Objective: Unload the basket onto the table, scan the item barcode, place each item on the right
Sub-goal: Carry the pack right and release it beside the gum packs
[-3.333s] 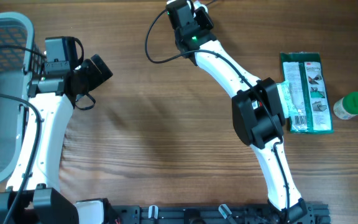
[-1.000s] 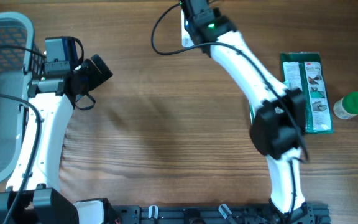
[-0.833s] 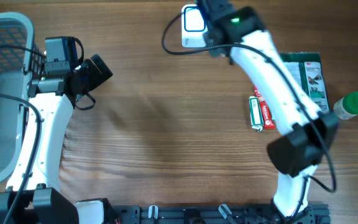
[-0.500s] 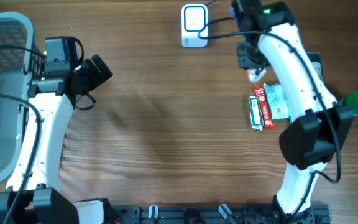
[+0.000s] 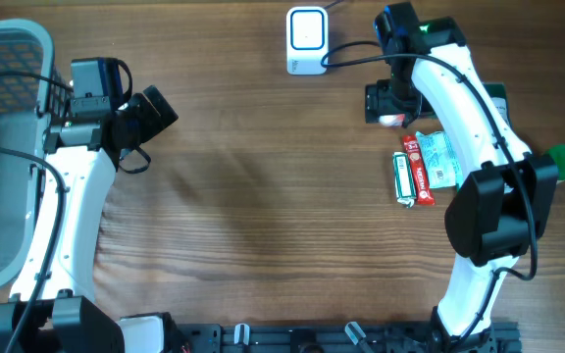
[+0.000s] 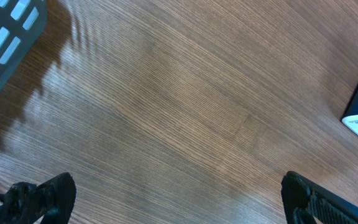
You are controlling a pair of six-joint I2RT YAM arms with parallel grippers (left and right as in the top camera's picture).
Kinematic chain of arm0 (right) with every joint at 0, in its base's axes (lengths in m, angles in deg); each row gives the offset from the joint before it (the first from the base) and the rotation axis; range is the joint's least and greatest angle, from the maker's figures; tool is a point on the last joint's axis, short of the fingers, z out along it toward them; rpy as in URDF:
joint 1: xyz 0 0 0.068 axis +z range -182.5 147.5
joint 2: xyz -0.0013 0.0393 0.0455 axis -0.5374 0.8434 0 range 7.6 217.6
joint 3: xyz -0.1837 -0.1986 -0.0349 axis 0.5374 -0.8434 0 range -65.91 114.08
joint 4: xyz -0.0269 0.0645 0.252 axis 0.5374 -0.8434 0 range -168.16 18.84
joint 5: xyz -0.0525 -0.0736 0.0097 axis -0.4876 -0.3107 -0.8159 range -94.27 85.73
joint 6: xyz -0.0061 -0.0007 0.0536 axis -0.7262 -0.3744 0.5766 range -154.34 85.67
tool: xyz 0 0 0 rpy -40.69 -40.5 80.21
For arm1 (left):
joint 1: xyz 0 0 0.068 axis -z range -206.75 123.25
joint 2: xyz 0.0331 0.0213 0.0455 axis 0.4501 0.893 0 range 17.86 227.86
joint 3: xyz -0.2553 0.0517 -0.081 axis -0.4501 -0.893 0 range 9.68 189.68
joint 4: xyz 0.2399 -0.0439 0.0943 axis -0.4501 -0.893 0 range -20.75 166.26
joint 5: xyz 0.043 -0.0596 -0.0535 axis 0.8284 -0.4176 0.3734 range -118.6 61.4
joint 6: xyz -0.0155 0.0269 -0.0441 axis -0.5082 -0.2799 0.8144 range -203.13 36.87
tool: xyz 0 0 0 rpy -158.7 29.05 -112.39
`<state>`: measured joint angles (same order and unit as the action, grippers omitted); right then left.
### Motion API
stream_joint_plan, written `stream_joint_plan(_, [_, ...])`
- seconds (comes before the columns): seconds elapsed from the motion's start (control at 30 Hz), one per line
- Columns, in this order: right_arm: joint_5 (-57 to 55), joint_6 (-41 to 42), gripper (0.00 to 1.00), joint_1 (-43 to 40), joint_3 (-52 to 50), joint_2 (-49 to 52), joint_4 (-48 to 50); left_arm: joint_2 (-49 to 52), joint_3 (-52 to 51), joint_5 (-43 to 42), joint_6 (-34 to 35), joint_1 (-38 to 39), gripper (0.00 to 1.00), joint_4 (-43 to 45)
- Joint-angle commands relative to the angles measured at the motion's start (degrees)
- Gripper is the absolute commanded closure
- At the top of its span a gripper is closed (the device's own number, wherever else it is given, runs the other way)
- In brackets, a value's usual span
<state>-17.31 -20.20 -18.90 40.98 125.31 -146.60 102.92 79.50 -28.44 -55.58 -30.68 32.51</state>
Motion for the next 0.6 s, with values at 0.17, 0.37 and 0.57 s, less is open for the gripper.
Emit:
stream_joint_plan(0.17, [2.6,0.9,0.0,-0.2,-0.5,0.9,16.8,-0.5,0.5,0.6,-0.1,-0.2,0.0,0.0])
stream_joint_plan(0.37, [2.6,0.9,0.0,-0.2,-0.5,0.9,30.7,-0.5,0.5,0.6,-0.1,-0.2,0.0,0.0])
stream_joint_plan(0.57, [2.6,0.9,0.0,-0.2,-0.5,0.9,35.3,-0.5,0.5,0.6,-0.1,-0.2,0.0,0.0])
